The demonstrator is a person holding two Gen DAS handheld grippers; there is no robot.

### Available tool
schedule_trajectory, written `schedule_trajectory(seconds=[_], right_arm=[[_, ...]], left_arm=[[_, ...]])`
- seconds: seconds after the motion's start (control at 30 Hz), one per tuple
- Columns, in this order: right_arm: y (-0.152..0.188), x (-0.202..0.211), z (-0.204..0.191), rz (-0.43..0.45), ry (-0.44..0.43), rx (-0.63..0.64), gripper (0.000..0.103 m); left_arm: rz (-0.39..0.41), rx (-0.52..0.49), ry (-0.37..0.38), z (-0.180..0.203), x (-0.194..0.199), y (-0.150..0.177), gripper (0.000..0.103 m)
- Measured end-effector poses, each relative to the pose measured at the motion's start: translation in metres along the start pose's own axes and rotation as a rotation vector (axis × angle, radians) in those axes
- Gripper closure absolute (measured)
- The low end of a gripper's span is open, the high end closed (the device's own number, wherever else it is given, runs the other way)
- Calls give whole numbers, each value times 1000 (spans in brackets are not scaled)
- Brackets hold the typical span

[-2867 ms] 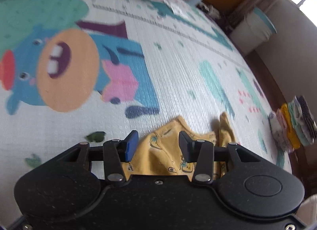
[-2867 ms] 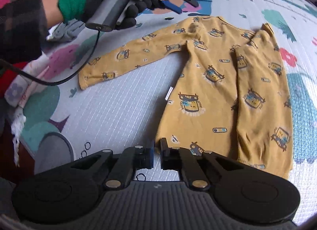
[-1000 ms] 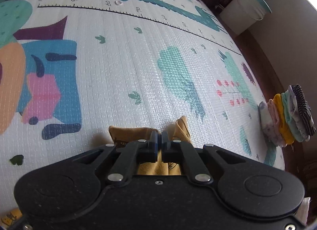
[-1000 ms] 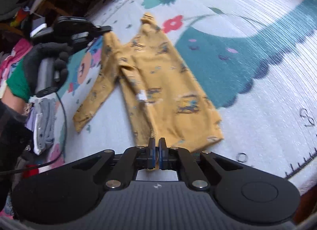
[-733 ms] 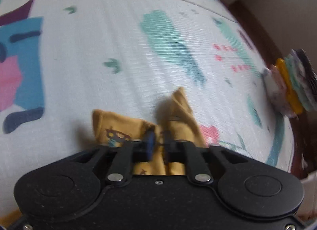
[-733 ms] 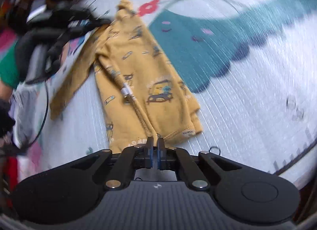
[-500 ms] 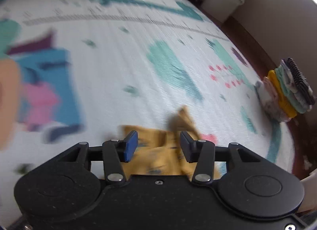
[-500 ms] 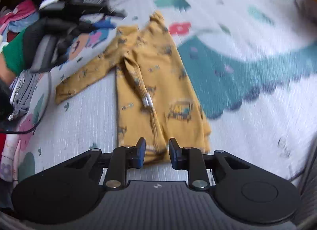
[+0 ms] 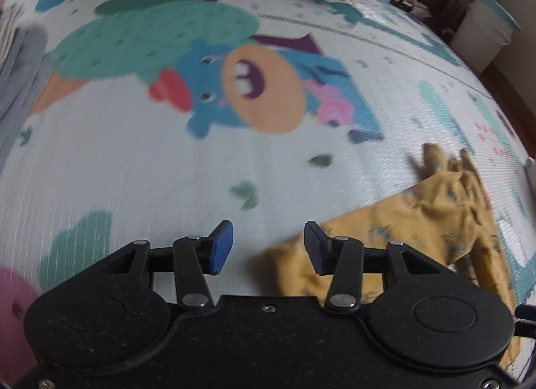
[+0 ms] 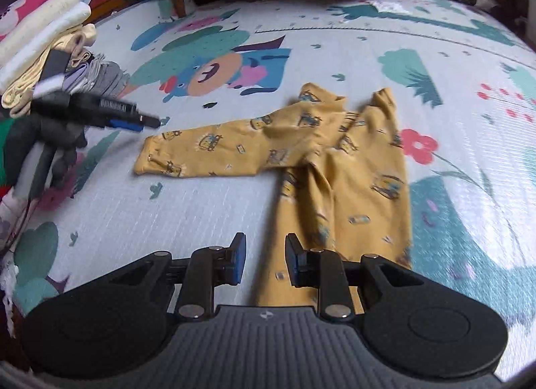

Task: Fold clothes
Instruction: 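Grasp the shirt edge with the left gripper and lift it away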

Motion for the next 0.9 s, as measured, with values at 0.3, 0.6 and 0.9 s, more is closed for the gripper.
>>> schedule_trajectory(seconds=[0.3, 0.6, 0.9], right_arm=[[-19, -43, 3, -209, -118, 4, 60], [-82, 9, 21, -560, -266, 166, 44], [-162, 207, 40, -214, -298, -68, 27]], left_arm=[[43, 50, 80, 6, -4, 21, 95], [61, -24, 335, 82, 58, -24, 97], [-46, -455, 442, 290, 110, -127, 97]])
Point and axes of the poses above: each gripper's, at about its wrist camera, not at the fingertips, and x roughly against the way its jaws point, z to its right, y to its underside, the point moved 1 cm from there along -x, roughly the way its jaws point, and after that the axes turned 4 degrees about -y, right-handed, at the moved point
